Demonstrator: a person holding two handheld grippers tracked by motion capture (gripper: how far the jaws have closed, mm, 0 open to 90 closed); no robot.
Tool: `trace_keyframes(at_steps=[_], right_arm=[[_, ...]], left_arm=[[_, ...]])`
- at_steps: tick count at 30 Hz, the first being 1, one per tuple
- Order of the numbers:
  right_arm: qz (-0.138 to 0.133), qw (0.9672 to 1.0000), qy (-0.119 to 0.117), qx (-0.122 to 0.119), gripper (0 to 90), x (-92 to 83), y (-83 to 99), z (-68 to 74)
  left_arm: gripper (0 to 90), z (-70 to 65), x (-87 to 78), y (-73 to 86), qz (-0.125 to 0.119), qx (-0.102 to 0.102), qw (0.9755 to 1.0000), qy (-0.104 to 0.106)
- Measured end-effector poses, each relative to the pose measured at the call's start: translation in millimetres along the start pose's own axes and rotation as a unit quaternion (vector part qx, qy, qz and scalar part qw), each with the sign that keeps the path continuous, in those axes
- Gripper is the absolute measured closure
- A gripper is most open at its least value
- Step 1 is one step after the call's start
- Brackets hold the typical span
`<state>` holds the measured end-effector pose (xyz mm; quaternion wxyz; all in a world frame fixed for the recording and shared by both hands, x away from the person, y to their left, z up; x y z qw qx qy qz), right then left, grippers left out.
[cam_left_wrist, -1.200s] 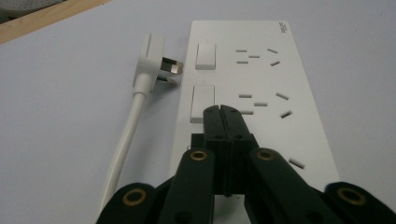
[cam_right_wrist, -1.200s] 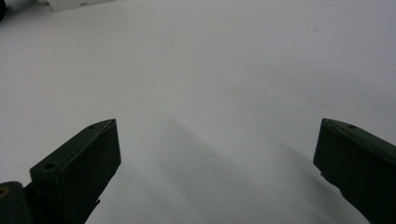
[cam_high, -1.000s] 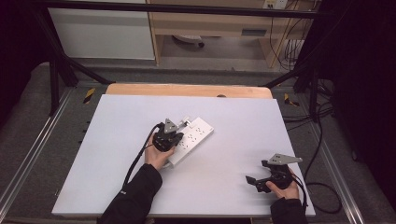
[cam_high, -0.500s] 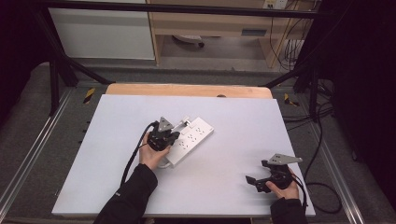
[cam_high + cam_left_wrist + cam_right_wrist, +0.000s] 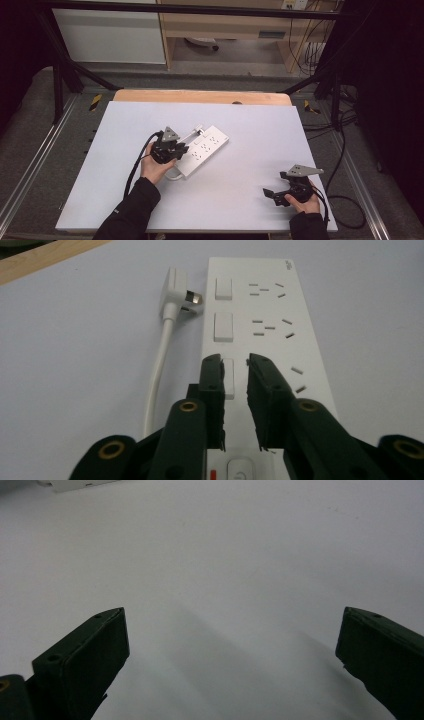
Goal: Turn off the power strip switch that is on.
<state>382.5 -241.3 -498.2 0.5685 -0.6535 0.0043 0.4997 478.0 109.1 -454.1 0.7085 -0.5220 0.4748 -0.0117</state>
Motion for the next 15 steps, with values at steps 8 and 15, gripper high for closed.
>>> trace_keyframes(at_steps=[8,15], right_arm=[[0.0,1.0,0.0,0.0,1.2,0.0,0.0,0.0],[0.0,1.0,0.0,0.002,1.2,0.0,0.0,0.4]], left_arm=[[47.0,4.0,-17.2,4.4,-0.001,0.001,1.0,-0.008],[27.1,10.2,-35.9,11.1,0.001,-0.01,0.9999,-0.011]])
Point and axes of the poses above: each handheld gripper's, and its own axes: x roughly forward along the jaws, y roughly out of its underside, z roughly to its left, the point moved 7 cm from there along x, roughly forward along the jaws, and after that the axes turned 3 degrees about z, right-handed, at the moved point
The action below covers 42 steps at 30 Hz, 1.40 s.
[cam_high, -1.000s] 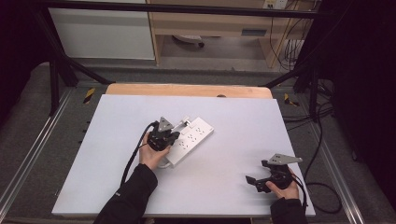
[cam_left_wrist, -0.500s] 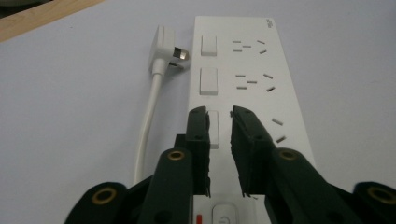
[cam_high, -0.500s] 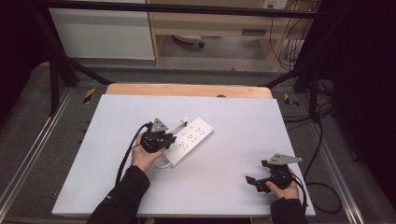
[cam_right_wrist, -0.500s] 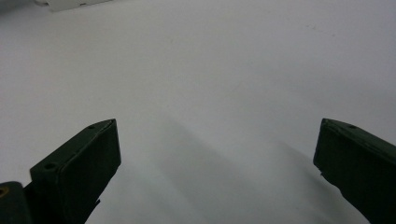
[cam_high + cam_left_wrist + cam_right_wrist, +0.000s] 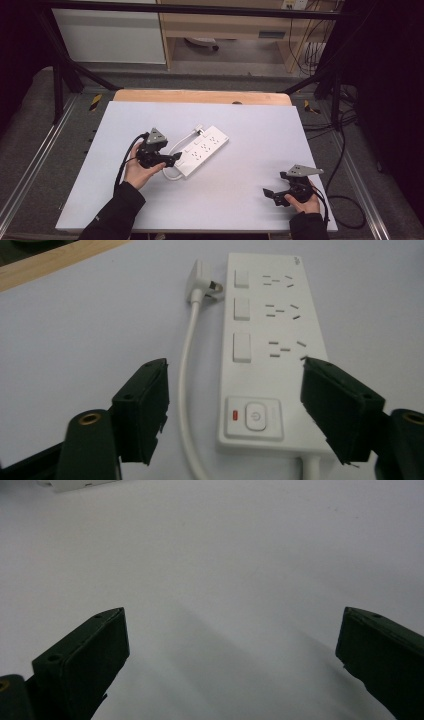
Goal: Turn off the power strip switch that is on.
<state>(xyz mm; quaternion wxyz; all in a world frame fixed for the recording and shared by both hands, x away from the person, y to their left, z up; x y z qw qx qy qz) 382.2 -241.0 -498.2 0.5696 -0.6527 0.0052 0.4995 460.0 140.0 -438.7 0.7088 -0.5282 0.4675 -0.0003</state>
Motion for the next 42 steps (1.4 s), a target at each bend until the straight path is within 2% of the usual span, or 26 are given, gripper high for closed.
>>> trace_keyframes(at_steps=[2,4,8,16,18,27,33,42], right_arm=[[0.0,1.0,0.0,0.0,1.2,-0.1,-0.1,0.0],[0.001,1.0,0.001,0.0,1.2,-0.1,0.1,-0.5],[0.0,1.0,0.001,-0.001,1.2,0.0,0.1,-0.5],[-0.001,1.0,0.001,0.002,1.1,-0.3,-0.1,-0.1],[-0.001,1.0,0.001,0.002,1.1,-0.5,-0.2,-0.2],[-0.001,1.0,0.001,0.002,1.1,-0.3,-0.2,-0.3],[0.001,1.0,0.002,-0.001,1.0,0.1,0.2,-0.3],[0.001,1.0,0.002,0.0,1.0,0.2,0.2,0.0]], left_arm=[[24.4,2.5,-5.1,3.2,0.002,0.002,1.0,-0.008],[16.7,5.0,-10.4,7.2,0.005,0.0,0.9999,-0.012],[10.2,9.6,-19.6,14.7,0.003,-0.003,0.9997,-0.023],[3.0,16.0,-34.2,31.9,0.007,-0.005,0.9992,-0.039],[2.7,18.4,-38.2,36.9,0.004,-0.011,0.999,-0.042],[3.3,27.1,-50.7,62.4,0.001,-0.016,0.9984,-0.054],[3.5,32.1,-55.4,80.3,-0.002,-0.03,0.9981,-0.054],[3.4,32.7,-58.6,101.2,0.002,-0.031,0.9982,-0.051]])
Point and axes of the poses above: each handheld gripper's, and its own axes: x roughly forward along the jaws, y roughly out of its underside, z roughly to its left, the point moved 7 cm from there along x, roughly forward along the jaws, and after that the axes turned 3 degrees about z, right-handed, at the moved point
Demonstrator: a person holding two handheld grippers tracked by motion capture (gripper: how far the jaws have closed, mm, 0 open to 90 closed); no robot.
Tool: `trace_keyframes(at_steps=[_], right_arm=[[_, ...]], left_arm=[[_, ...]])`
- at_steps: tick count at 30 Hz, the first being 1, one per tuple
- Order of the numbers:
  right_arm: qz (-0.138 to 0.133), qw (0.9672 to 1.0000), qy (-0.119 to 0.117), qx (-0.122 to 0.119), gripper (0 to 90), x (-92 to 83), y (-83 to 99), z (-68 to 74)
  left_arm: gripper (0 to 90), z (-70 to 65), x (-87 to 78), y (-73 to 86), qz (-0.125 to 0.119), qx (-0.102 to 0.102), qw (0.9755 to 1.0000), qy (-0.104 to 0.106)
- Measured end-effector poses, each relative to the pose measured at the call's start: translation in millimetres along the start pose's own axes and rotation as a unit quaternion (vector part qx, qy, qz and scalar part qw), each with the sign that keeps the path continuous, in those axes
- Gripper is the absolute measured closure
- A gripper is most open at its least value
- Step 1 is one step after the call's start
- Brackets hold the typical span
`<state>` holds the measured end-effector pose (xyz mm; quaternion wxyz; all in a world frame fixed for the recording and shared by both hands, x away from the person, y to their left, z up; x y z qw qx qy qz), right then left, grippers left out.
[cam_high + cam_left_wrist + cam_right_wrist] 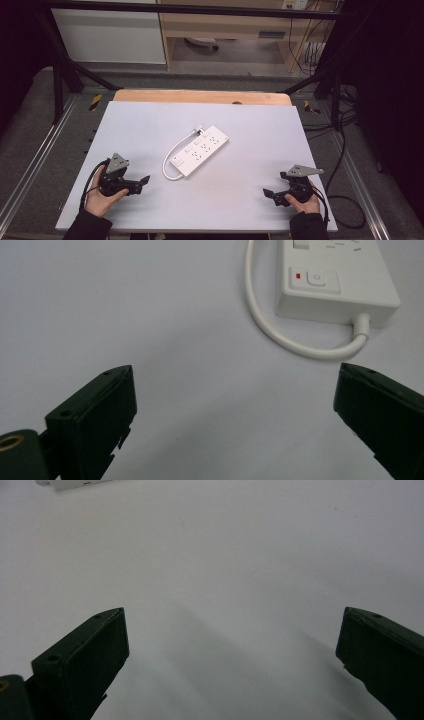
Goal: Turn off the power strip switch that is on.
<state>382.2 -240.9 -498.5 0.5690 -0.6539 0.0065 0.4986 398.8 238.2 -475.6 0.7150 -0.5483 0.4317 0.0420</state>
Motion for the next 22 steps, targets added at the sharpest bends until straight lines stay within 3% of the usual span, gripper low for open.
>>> trace_keyframes(at_steps=[11,22], right_arm=[[0.002,1.0,-0.001,-0.002,1.0,0.0,0.3,0.4],[0.001,1.0,-0.002,-0.002,1.0,0.0,0.1,0.4]], left_arm=[[3.3,8.3,1.0,23.1,0.012,-0.006,0.9999,-0.002],[3.3,11.6,1.7,27.2,0.016,-0.009,0.9998,-0.003]])
Point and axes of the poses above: each handheld gripper's, and its own axes: x roughly forward along the jaws, y roughly out of its underside, z roughly to its left, the point moved 7 cm from there along x, roughly forward along the jaws, and after that the axes turned 3 degrees about z, right-handed, at the moved point
